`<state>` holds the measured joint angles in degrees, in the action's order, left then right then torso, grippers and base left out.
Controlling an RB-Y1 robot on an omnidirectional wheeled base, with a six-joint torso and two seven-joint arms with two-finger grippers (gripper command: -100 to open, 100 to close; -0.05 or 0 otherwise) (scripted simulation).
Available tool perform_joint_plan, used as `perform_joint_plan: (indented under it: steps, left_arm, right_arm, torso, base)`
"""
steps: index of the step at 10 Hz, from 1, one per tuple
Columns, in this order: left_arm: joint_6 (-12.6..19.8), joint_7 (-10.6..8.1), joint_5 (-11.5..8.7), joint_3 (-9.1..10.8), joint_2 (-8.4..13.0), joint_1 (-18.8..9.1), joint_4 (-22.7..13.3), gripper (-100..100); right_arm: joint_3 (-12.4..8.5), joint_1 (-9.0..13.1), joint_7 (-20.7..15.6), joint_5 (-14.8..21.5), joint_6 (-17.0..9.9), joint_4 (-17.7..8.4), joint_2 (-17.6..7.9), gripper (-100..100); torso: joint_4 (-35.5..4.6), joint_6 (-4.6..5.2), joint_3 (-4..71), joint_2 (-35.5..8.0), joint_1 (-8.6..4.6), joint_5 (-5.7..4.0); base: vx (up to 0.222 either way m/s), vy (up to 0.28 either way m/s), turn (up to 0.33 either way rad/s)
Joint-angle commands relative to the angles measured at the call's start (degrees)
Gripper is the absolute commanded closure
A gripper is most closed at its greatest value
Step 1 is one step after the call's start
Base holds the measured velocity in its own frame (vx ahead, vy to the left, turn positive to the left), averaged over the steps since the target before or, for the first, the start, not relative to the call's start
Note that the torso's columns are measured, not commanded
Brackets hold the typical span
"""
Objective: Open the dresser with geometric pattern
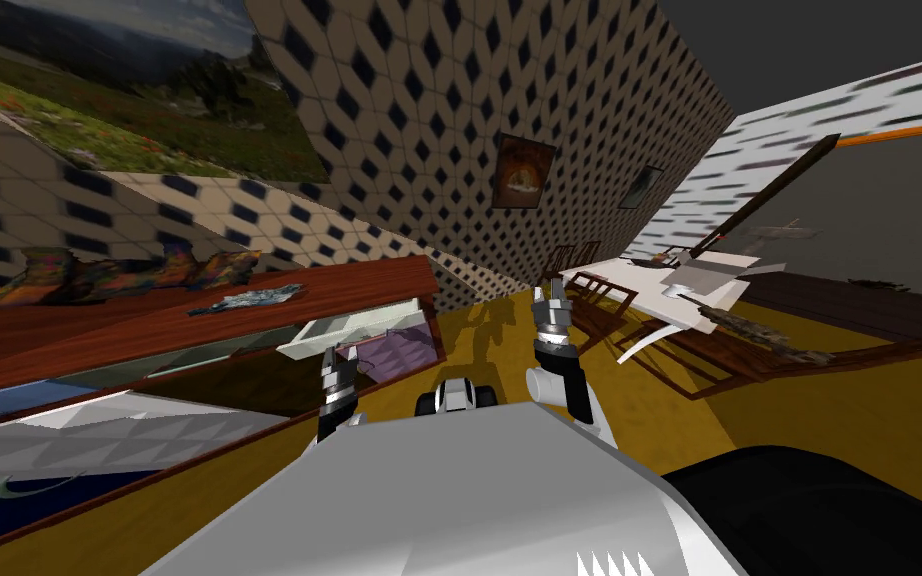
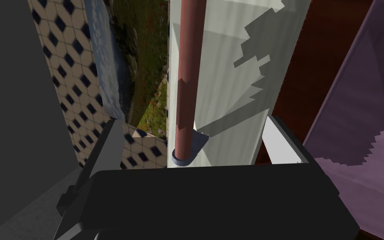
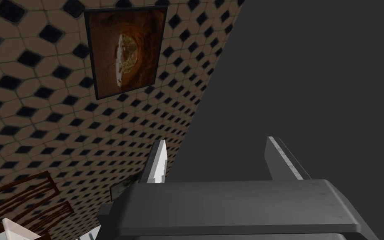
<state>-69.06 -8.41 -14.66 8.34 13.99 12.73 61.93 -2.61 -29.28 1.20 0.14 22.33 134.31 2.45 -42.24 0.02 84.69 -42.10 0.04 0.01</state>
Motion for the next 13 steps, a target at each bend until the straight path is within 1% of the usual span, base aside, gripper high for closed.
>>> perform_joint_plan:
  steps: [1, 2, 4, 5, 7, 8, 9, 10, 11, 13]
  left_arm:
    - [2.13, 0.11, -1.22, 2.56, 1.39, -2.62, -1.48, -100]
    - [3.33, 0.09, -2.06, 4.28, 2.41, -4.41, -2.77, -100]
    - [5.74, 0.04, -3.72, 7.72, 4.44, -7.99, -5.35, -100]
    - [5.74, 0.04, -3.72, 7.73, 4.44, -7.99, -5.35, -100]
    - [8.15, 0.0, -5.39, 11.13, 6.48, -11.17, -7.93, -100]
    - [8.15, 0.0, -5.39, 11.18, 6.48, -11.57, -7.93, -100]
    - [8.15, 0.0, -5.39, 11.18, 6.48, -11.57, -7.93, -100]
    - [8.8, 0.33, -5.27, 10.78, 5.56, -10.82, -8.43, -100]
    - [9.36, 0.45, -5.27, 10.73, 5.4, -10.61, -8.33, 0]
    - [9.71, 0.46, -5.27, 10.64, 5.18, -10.31, -8.74, 0]
  right_arm:
    - [0.0, 0.0, 0.0, 0.0, 0.0, 0.0, 0.0, 0]
    - [-0.01, -0.01, 0.0, 0.0, 0.0, 0.0, 0.0, 0]
    - [0.0, 0.0, 0.0, 0.0, 0.0, 0.0, 0.0, 0]
    - [0.0, 0.0, 0.0, 0.0, 0.0, 0.0, 0.0, 0]
    - [-0.01, -0.01, 0.0, 0.0, 0.0, 0.0, 0.0, 0]
    - [0.0, 0.0, 0.0, 0.0, 0.0, 0.0, 0.0, 0]
    - [-0.01, -0.02, 0.0, 0.0, 0.0, 0.0, -0.01, 0]
    - [-0.02, -0.03, 0.0, 0.0, 0.0, 0.0, -0.01, 0]
    - [-0.02, -0.03, 0.0, 0.0, 0.0, 0.01, -0.01, 0]
    - [-0.02, -0.03, 0.0, 0.0, 0.0, 0.0, -0.01, 0]
  torso:
    - [-0.17, -0.04, -0.1, -0.24, -0.12, -0.17]
    - [-0.17, -0.11, -0.14, -0.24, -0.05, -0.15]
    - [-0.31, -0.11, -0.28, -0.53, -0.22, -0.29]
    - [-0.37, -0.01, -0.37, -0.67, -0.41, -0.34]
    - [-0.52, -0.18, -0.31, -0.64, -0.51, -0.61]
    - [-0.53, 0.07, -0.35, -0.7, -0.74, -0.62]
    - [-0.54, 0.08, -0.29, -0.59, -0.78, -0.69]
    - [-0.64, -0.03, -0.23, -0.55, -0.78, -0.86]
    - [-0.48, -0.04, -0.24, -0.52, -0.7, -0.66]
    - [-0.3, 0.01, -0.23, -0.43, -0.41, -0.36]
  base:
    - [-0.118, -0.021, -0.111]
    - [-0.106, -0.035, -0.192]
    - [-0.175, -0.071, -0.329]
    - [-0.15, -0.059, -0.102]
    - [-0.145, -0.077, -0.239]
    - [-0.121, -0.061, -0.1]
    - [-0.048, -0.014, 0.013]
    - [-0.007, 0.006, 0.001]
    - [0.0, 0.0, 0.0]
    - [0.0, 0.0, 0.0]
